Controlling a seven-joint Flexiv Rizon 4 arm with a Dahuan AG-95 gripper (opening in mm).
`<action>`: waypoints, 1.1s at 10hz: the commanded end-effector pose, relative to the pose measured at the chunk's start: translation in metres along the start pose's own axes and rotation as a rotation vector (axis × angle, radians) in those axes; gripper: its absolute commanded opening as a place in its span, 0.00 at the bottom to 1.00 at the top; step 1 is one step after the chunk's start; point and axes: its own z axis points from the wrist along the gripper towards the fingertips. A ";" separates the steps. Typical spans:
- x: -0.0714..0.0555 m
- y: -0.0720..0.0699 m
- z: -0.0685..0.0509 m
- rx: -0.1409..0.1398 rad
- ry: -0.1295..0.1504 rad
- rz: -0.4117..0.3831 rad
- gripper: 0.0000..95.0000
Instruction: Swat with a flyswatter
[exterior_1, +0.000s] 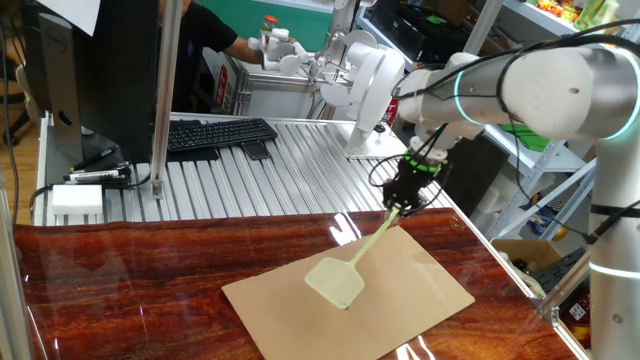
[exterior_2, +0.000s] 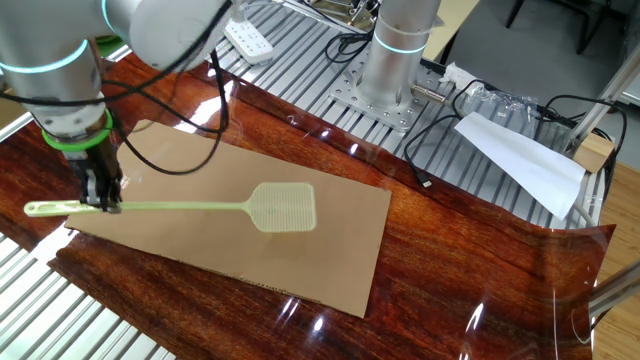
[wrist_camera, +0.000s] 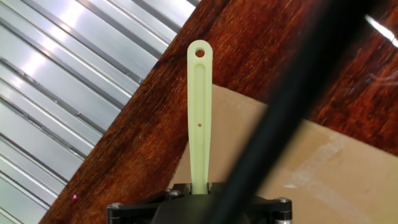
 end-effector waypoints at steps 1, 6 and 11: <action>0.005 -0.005 -0.010 0.008 -0.010 -0.014 0.00; 0.020 -0.022 -0.026 0.009 -0.032 -0.040 0.00; 0.014 -0.034 -0.024 -0.022 -0.074 -0.038 0.00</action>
